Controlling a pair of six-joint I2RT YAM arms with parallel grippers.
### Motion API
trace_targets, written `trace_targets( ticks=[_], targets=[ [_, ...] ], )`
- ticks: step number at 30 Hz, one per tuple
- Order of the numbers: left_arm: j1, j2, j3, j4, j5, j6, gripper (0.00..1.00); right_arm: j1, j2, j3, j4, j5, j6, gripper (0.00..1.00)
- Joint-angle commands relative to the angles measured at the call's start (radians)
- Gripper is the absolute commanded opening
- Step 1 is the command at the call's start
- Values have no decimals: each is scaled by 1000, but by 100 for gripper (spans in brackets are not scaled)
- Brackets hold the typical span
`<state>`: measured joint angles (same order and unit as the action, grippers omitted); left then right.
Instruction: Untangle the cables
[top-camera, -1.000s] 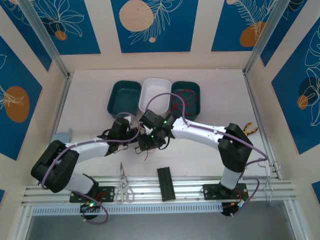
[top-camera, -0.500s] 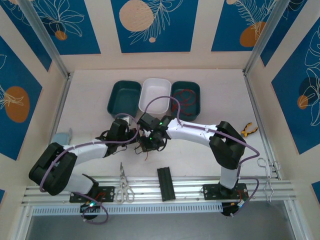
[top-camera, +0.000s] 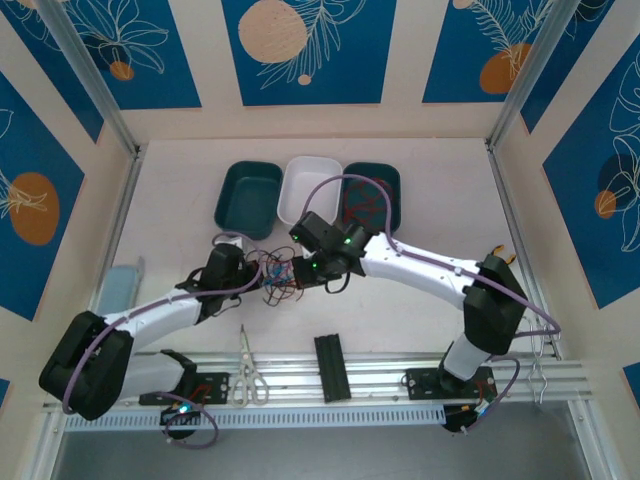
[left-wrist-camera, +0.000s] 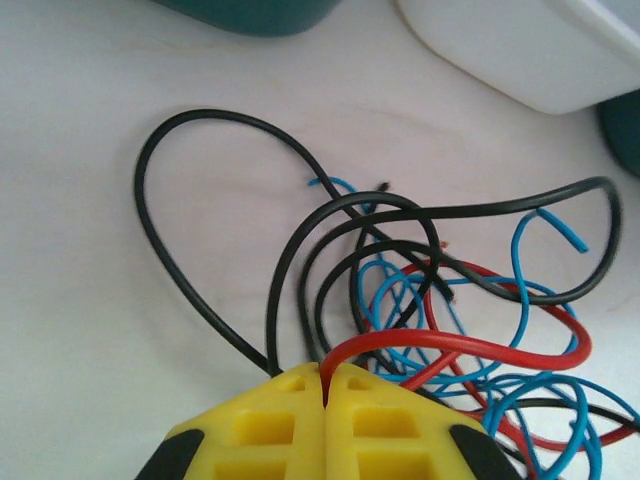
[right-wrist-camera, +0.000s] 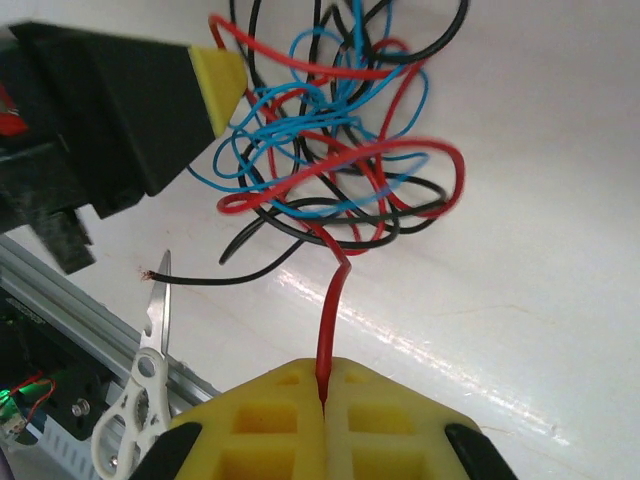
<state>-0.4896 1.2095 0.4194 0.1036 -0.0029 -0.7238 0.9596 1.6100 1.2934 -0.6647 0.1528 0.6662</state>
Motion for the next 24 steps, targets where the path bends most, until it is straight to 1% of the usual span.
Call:
trace_targets(
  ticks=[1, 4, 8, 16, 24],
  targets=[
    [22, -29, -23, -74, -68, 27, 0, -13, -56, -13, 0, 65, -26, 0],
    [33, -53, -40, -82, -93, 30, 0, -33, -105, -1, 1, 85, -52, 0],
    [47, -72, -56, -75, -98, 33, 0, -60, -175, 14, 11, 121, -91, 0],
    [65, -63, -73, -65, -105, 30, 0, -113, -305, 21, 34, 199, -144, 0],
    [86, -62, -76, -65, -111, 34, 0, -148, -393, 25, 77, 249, -190, 0]
  ],
)
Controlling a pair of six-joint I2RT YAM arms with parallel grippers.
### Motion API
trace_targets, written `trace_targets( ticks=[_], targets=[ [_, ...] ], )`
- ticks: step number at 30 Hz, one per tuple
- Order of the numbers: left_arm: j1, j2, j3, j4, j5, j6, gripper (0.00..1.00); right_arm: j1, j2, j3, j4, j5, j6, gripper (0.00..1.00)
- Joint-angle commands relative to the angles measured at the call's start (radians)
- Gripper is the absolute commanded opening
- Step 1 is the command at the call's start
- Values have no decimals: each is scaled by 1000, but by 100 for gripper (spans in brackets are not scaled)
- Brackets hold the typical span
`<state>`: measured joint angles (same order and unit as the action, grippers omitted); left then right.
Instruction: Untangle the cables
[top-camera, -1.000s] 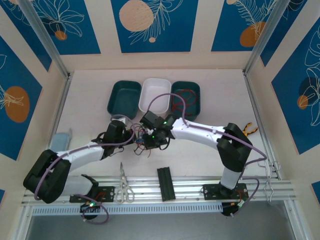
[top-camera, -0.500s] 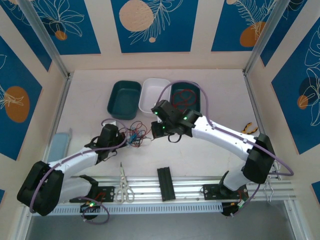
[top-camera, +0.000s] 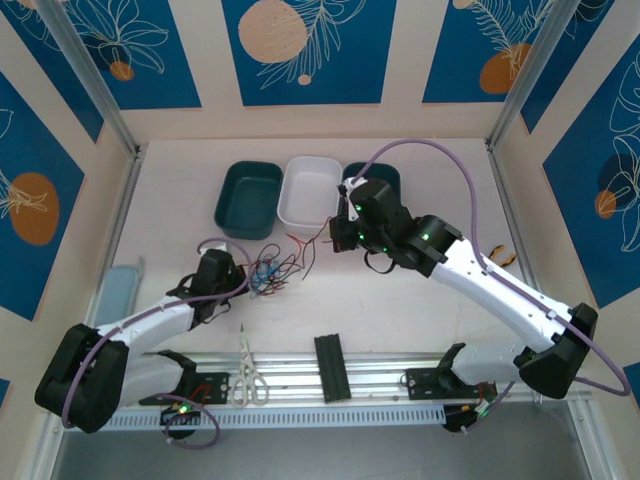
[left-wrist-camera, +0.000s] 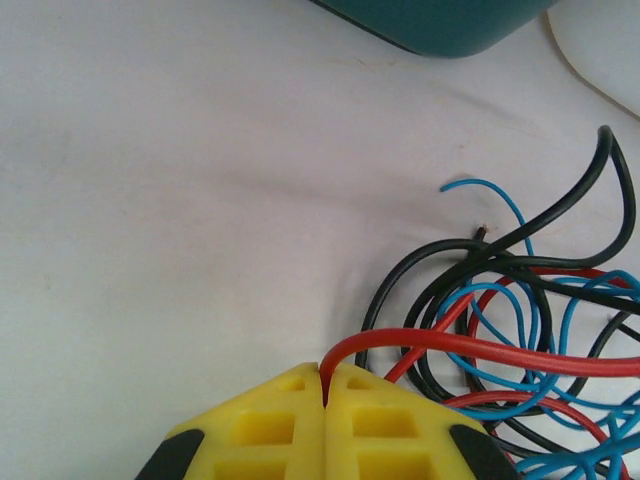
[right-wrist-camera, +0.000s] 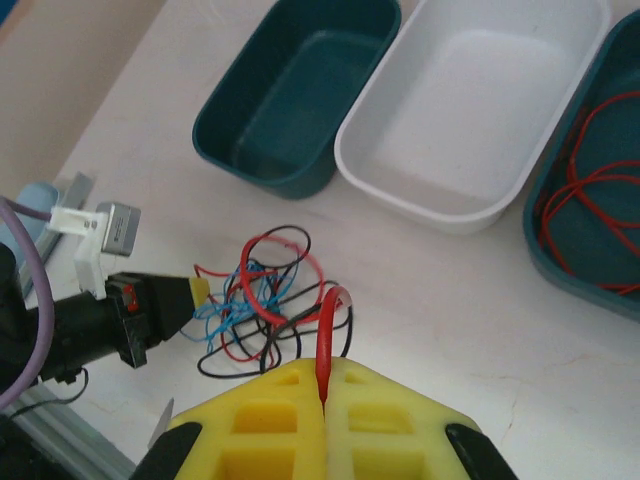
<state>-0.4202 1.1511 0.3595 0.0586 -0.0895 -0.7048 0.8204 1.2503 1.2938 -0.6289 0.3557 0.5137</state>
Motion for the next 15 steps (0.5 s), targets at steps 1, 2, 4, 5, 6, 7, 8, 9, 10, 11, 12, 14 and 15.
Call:
trace_targets(
  ticks=[1, 2, 4, 5, 6, 7, 8, 9, 10, 11, 12, 14, 15],
  targets=[
    [19, -4, -16, -22, -24, 15, 0, -9, -42, 31, 41, 63, -47, 0],
    [22, -3, -16, -23, -23, 16, 0, -10, -50, 38, 39, 79, -55, 0],
    [29, -4, -17, -26, -18, 15, 0, -15, -73, 49, 40, 106, -75, 0],
    [32, -5, -17, -26, -15, 16, 0, -19, -84, 54, 39, 109, -82, 0],
    [35, -5, -18, -28, -15, 16, 0, -26, -95, 61, 32, 112, -89, 0],
    [37, -7, -19, -27, -15, 15, 0, -31, -103, 67, 21, 119, -91, 0],
    [40, -8, -21, -27, -15, 15, 0, -36, -113, 71, 13, 123, -93, 0],
    [41, -11, -21, -28, -14, 14, 0, -40, -123, 71, 8, 125, -95, 0],
    [44, -14, -22, -28, -14, 13, 0, -43, -133, 70, 5, 127, -100, 0],
    [47, -16, -22, -29, -13, 12, 0, -45, -141, 70, 5, 127, -102, 0],
    [48, -20, -22, -29, -11, 13, 0, -47, -149, 69, 4, 124, -106, 0],
    [52, -29, -22, -29, -1, 17, 6, -47, -158, 68, 6, 108, -110, 0],
    [52, -35, -18, -29, 6, 19, 10, -47, -157, 68, 9, 92, -114, 0]
  ],
)
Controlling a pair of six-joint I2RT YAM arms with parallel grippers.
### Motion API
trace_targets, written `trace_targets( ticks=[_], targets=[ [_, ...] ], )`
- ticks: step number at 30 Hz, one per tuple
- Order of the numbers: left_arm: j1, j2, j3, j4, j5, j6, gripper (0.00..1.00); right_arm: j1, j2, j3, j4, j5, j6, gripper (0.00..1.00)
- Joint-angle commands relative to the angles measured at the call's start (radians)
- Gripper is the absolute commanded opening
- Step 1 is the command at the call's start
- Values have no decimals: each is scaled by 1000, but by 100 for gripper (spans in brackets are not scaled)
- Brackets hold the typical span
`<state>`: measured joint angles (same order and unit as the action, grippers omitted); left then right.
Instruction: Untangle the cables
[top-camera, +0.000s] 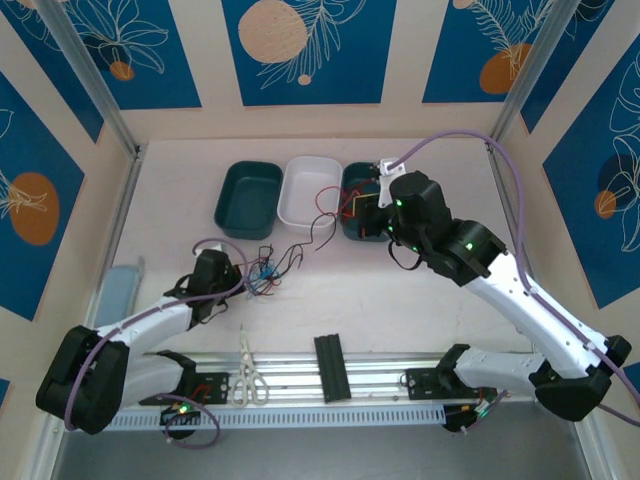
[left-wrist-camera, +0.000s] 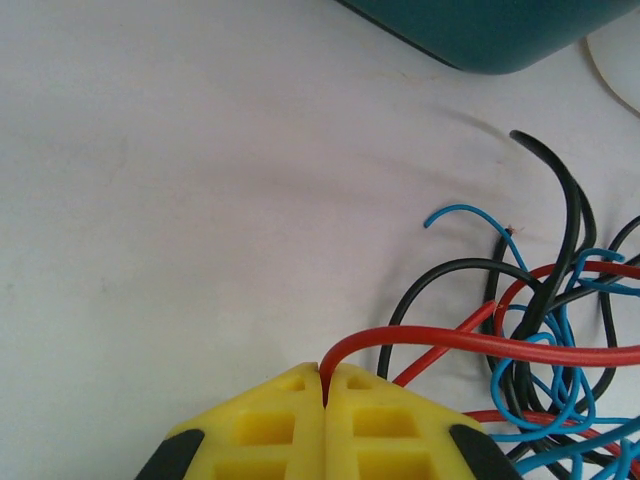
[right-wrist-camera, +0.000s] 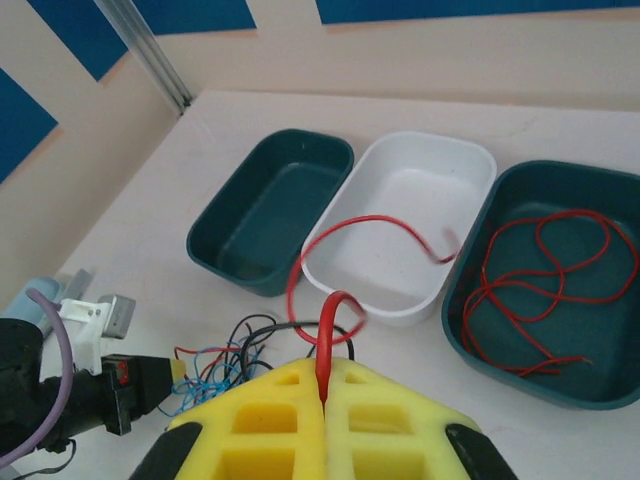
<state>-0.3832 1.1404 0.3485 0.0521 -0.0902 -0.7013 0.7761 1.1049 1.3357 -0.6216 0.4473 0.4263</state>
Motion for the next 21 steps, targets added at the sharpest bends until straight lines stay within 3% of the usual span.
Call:
trace_targets(
  ticks=[1, 12, 21],
  targets=[
    [16, -33, -6, -20, 14, 21, 14, -2, -7, 26, 2, -10, -25, 0],
    [15, -216, 55, -83, 64, 135, 66, 12, 70, 90, -23, -54, -39, 0],
    [-20, -295, 98, 124, 418, 305, 73, 20, 99, 123, -14, -76, -38, 0]
  ],
)
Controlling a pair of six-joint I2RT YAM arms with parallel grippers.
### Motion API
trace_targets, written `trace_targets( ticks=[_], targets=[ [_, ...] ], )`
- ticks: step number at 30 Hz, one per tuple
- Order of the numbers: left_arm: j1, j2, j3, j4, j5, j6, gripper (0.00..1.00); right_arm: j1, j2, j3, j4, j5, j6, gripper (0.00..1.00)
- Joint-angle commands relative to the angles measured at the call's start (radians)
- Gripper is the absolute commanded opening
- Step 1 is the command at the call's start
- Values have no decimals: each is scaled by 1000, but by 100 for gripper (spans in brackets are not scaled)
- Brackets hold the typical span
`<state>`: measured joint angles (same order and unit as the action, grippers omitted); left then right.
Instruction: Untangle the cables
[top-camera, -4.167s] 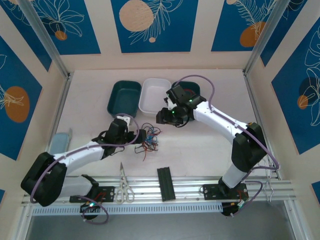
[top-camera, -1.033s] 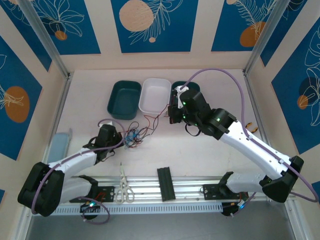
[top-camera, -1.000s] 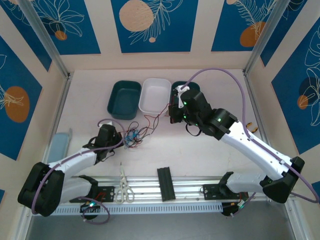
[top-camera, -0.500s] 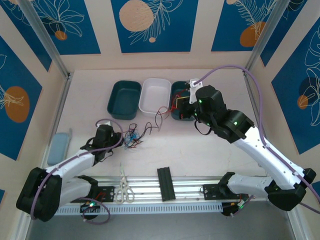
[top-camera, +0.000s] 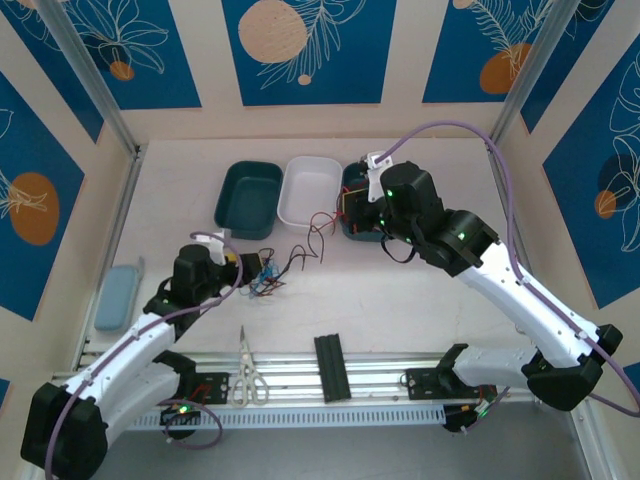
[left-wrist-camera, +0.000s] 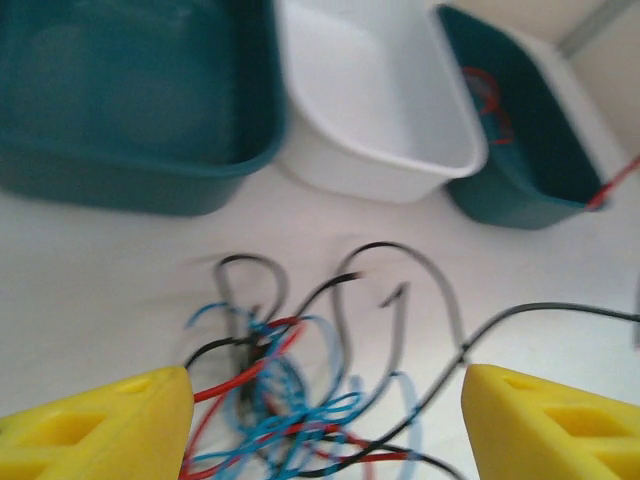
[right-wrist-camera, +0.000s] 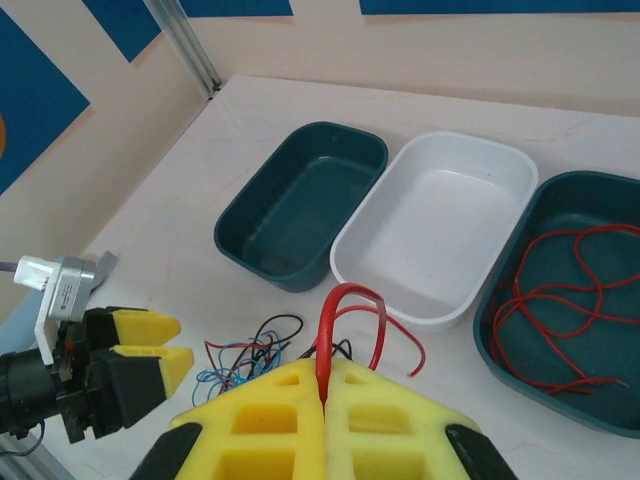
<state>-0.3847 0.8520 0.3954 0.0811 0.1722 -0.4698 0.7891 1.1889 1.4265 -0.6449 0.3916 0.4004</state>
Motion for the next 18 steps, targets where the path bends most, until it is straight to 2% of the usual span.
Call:
trace_targets(
  ticks=[1, 10, 18],
  targets=[
    [-33, 2, 67, 104, 166, 76, 73, 9, 19, 33, 11, -22, -11, 0],
    [-188, 194, 171, 277, 192, 42, 75, 27, 55, 60, 12, -27, -9, 0],
    [-276, 328, 223, 328, 198, 45, 78, 37, 75, 73, 17, -32, -9, 0]
  ],
)
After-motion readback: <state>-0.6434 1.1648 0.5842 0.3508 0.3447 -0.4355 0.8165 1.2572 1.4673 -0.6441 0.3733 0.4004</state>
